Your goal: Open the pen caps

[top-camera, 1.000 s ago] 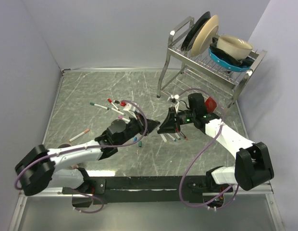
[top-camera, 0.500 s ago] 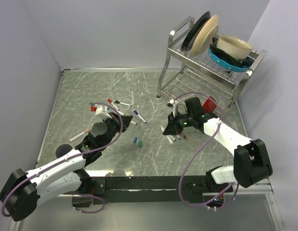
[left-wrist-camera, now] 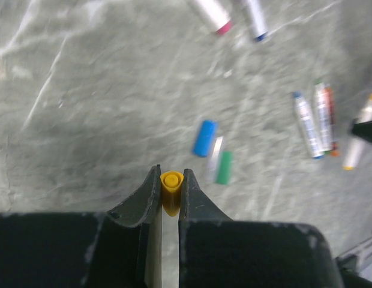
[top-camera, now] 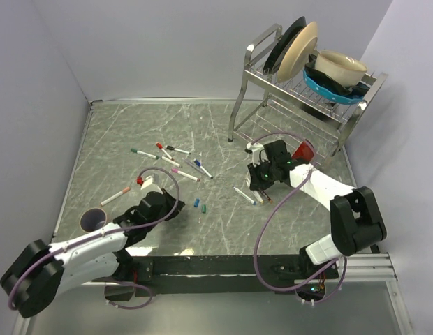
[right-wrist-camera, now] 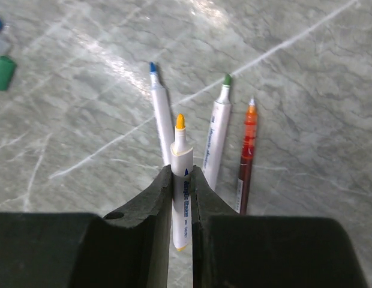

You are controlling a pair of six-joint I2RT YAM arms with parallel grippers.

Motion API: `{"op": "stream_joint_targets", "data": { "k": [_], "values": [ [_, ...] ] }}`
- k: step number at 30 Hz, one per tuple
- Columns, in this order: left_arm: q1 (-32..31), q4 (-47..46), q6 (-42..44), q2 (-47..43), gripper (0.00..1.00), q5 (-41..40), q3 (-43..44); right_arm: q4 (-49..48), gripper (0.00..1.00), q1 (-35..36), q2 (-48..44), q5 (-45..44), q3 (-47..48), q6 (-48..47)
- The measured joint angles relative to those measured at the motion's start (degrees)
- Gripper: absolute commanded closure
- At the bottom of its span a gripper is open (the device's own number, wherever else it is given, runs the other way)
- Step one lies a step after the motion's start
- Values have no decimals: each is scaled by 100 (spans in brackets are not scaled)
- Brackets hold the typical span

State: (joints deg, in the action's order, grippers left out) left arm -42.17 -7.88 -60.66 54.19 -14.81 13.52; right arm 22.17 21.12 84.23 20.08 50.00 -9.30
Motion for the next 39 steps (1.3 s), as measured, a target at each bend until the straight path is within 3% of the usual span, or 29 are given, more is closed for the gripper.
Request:
{"op": "stream_joint_targets", "data": {
  "k": [8, 20, 29, 36, 39],
  "values": [
    [0, -269, 20, 1023, 85, 256, 105, 103, 91, 13, 297, -256, 175, -107],
    [0, -398, 254, 1784, 63, 387, 629, 232, 78, 166, 525, -415, 271, -240],
    [0, -385, 295, 1790, 50, 420, 702, 295, 75, 210, 533, -422, 297, -262],
    [0, -28, 398, 1373, 23, 177, 715, 323, 71, 216, 533, -420, 315, -282],
    [33, 11, 402, 1196, 18, 85, 715, 323, 71, 216, 533, -420, 337, -295]
  ]
}}
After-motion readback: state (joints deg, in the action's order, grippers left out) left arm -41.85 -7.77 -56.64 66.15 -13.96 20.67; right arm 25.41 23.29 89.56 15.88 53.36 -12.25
